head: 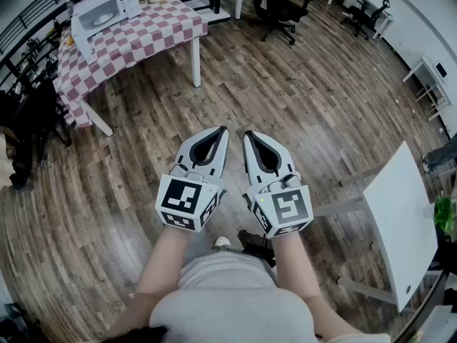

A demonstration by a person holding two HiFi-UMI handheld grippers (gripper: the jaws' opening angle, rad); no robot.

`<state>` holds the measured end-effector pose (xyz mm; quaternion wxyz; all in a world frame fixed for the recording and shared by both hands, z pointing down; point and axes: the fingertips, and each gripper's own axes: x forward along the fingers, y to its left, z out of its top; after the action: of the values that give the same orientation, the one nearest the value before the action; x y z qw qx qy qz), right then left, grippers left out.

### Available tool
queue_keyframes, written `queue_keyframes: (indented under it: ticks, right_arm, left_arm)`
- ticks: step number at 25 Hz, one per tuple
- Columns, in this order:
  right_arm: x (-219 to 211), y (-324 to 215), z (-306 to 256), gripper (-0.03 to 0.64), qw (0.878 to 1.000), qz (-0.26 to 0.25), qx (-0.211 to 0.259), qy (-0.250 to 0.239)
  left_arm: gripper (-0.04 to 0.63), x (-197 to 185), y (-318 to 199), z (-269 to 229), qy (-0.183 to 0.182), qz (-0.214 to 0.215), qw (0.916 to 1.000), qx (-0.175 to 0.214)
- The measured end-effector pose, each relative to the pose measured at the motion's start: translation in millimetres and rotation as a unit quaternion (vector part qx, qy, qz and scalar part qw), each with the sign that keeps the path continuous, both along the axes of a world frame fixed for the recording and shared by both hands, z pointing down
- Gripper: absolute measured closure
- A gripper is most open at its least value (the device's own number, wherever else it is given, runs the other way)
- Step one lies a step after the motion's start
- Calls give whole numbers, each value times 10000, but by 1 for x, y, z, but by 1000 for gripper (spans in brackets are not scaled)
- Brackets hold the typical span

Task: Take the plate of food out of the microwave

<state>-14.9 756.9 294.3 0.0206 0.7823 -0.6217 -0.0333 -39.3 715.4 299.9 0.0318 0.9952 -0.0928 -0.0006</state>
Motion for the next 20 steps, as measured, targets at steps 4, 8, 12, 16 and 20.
queue_keyframes:
  ticks: [4, 8, 12, 16, 20]
  right_arm:
    - [4, -15, 2, 594, 10000, 63, -17, -13]
    - [8, -38, 3, 594, 9999, 74, -95, 4]
    - [15, -64, 3, 594, 9999, 159, 35, -8]
    - [15, -102, 4, 594, 10000, 75, 25, -33]
    - [13, -148, 2, 594, 10000, -66, -49, 29]
  left_arm:
    - [592, 2, -16, 1, -28, 26, 10000, -17]
    - [592, 6, -41, 0, -21, 5, 10000, -22]
    - [592, 9, -69, 4, -21, 23, 10000, -23]
    - [592, 11, -107, 5, 11, -43, 10000, -46]
    - [593, 10, -153, -1, 54, -182, 9998, -54]
